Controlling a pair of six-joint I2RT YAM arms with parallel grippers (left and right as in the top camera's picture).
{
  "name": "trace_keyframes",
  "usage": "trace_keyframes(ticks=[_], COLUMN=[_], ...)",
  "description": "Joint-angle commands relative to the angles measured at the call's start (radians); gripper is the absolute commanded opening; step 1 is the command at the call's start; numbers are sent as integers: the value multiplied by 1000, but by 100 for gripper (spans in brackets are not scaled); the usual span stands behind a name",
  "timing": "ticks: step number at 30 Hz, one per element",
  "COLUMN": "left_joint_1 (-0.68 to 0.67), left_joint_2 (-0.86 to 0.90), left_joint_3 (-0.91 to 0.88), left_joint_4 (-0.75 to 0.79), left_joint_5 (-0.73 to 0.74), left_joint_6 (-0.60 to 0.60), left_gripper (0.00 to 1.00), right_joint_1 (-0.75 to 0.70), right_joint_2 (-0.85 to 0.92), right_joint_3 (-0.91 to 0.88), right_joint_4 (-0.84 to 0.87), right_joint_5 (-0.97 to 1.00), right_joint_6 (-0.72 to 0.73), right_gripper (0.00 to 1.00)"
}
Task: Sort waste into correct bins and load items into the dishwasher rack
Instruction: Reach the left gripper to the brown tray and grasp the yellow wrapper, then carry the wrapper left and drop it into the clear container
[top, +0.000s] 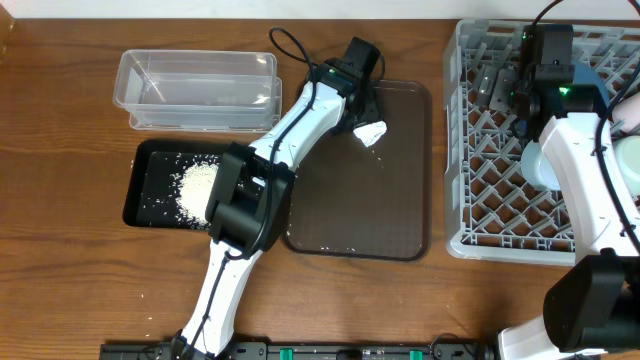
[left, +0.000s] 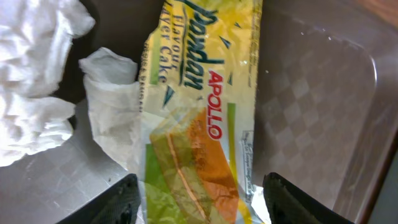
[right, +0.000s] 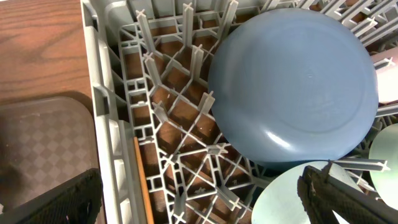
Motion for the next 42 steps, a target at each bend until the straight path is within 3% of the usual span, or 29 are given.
trace_keyframes(ticks=[1, 15, 30, 35, 42], left_joint_1=[2, 2, 54, 144, 319], left_joint_2=[-43, -70, -333, -334, -325], left_joint_3=[15, 15, 15, 15, -4], left_joint_4=[-3, -52, -142, -166, -214], left_joint_5=[-33, -36, -319, -509, -506], left_joint_6=[-5, -5, 12, -79, -291], left_gripper=[59, 6, 6, 6, 6], right_joint_1=[10, 10, 10, 10, 10], right_joint_2=[-8, -8, -8, -8, -8], right_joint_3=[1, 1, 1, 1, 1], right_joint_4=[-1, -1, -1, -1, -1], right_joint_5=[9, 9, 9, 9, 9], right_joint_6=[15, 15, 15, 15, 15], right_gripper=[99, 99, 99, 99, 99])
